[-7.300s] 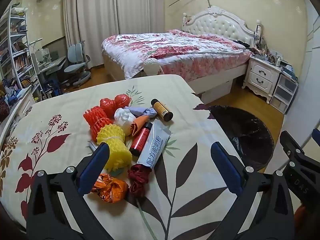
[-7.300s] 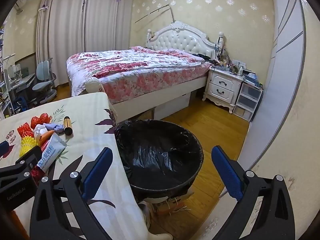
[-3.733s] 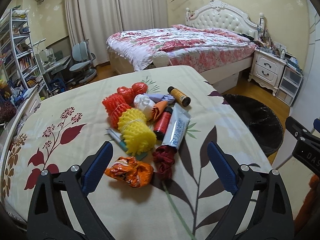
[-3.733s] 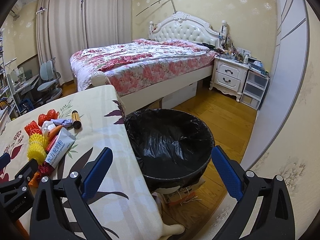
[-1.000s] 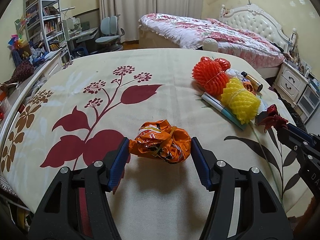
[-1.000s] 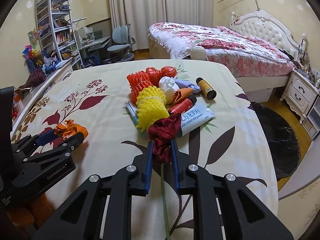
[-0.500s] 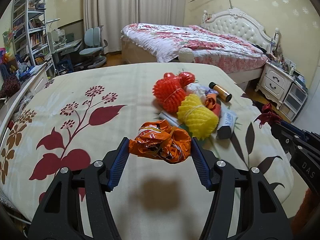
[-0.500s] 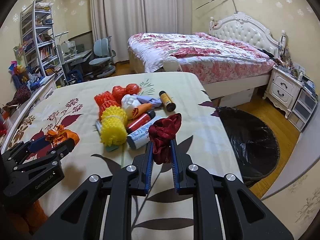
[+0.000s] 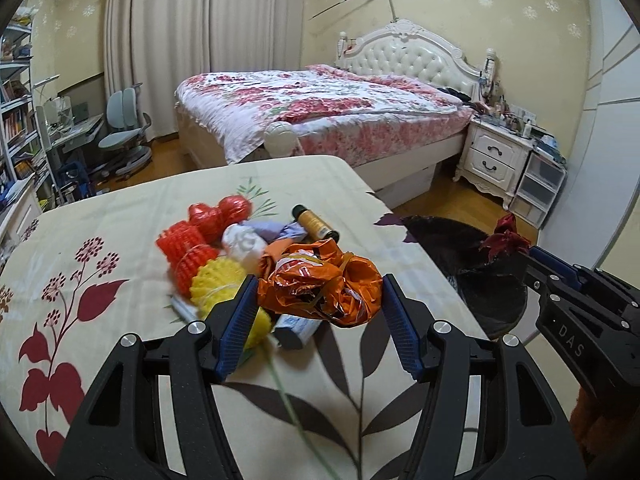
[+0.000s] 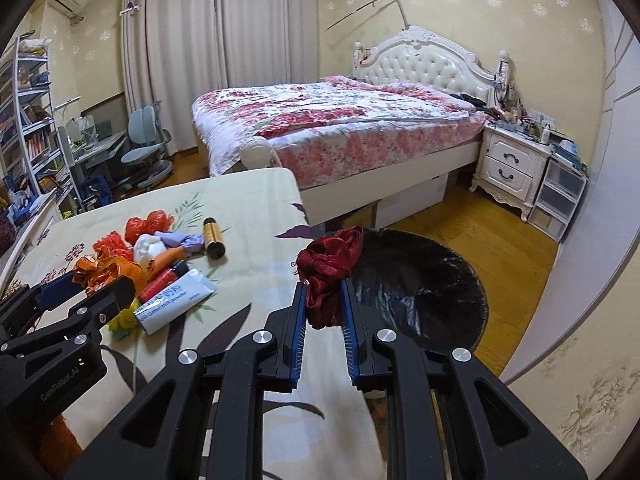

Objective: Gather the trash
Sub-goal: 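Carry the orange wrapper and dark red cloth in both tools over the black bin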

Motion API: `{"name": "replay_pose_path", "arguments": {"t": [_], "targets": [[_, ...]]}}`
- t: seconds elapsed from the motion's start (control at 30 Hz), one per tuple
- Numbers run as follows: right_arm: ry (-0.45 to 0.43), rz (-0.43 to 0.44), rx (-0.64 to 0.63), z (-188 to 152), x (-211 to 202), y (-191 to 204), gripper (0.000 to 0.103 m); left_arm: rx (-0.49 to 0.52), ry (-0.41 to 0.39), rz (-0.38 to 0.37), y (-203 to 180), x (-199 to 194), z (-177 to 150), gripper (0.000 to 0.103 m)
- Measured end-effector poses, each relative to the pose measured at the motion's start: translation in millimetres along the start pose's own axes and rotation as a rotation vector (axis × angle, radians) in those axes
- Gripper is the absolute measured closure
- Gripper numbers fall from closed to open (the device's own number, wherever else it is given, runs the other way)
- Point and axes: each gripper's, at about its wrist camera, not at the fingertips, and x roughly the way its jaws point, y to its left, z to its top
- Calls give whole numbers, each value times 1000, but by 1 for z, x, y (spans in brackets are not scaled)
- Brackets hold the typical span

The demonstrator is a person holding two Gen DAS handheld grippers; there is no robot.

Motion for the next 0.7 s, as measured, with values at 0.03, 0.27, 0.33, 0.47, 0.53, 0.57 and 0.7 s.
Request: {"name": "replay_pose_path", "arguments": {"t": [0.03, 0.27, 0.33, 0.47, 0.53, 0.57, 0.7], "targets": [[0, -9, 9, 1, 3, -6, 85, 12, -1, -7, -8, 5, 4, 43], [5, -56, 46, 2, 24, -39, 85, 60, -3, -35, -53, 40, 22, 43], [6, -66, 55, 2, 30, -49, 85, 69, 2, -41, -62, 50, 25, 43], [15, -73, 69, 4, 42, -62, 85, 95, 21, -45, -81, 70, 29, 43], [21, -79, 71, 4, 49, -67, 85, 109, 30, -41, -89, 79, 29, 43], [24, -84, 72, 3, 52, -68, 85, 114, 36, -39, -93, 84, 29, 43], [27, -94, 79, 4, 60, -77, 85, 111, 61, -27, -102, 103, 32, 43]]}}
